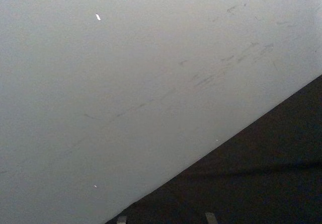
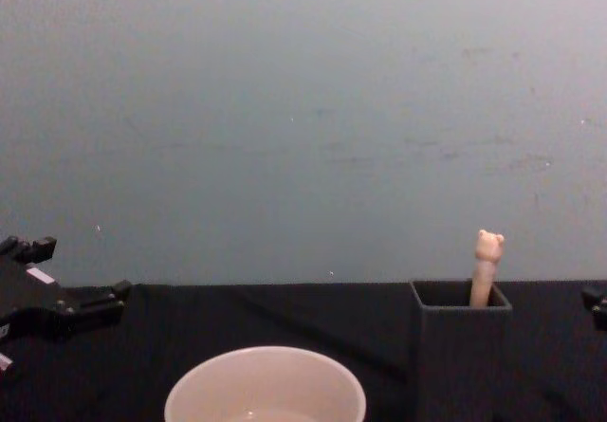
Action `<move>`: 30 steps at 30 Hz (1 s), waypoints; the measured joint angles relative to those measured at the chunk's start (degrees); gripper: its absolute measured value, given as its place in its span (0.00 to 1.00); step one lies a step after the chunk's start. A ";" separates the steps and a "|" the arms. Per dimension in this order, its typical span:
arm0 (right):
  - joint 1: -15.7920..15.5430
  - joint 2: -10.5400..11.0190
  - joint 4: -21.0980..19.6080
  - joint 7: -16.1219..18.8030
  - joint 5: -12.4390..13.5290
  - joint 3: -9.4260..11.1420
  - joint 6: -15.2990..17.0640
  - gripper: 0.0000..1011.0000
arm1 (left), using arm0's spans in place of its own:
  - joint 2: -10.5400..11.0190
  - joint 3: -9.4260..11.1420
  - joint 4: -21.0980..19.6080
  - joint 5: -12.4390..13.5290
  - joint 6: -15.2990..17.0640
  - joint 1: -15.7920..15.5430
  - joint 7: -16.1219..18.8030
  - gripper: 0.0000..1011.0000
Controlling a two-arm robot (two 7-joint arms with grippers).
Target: Pick up the stirring spoon with one hand, stir inside the cup, then place it back in its original position.
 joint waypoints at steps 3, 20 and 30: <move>0.00 0.00 0.00 0.00 0.00 0.00 0.00 0.99 | 0.00 0.00 0.00 0.00 0.00 0.00 -0.01 0.99; 0.00 0.00 0.00 0.00 0.00 0.00 0.00 0.99 | 0.00 0.00 0.00 0.00 0.00 0.00 0.00 0.99; 0.00 0.00 0.00 0.00 0.00 0.00 0.00 0.99 | 0.00 0.00 0.00 0.00 0.00 0.00 0.00 0.99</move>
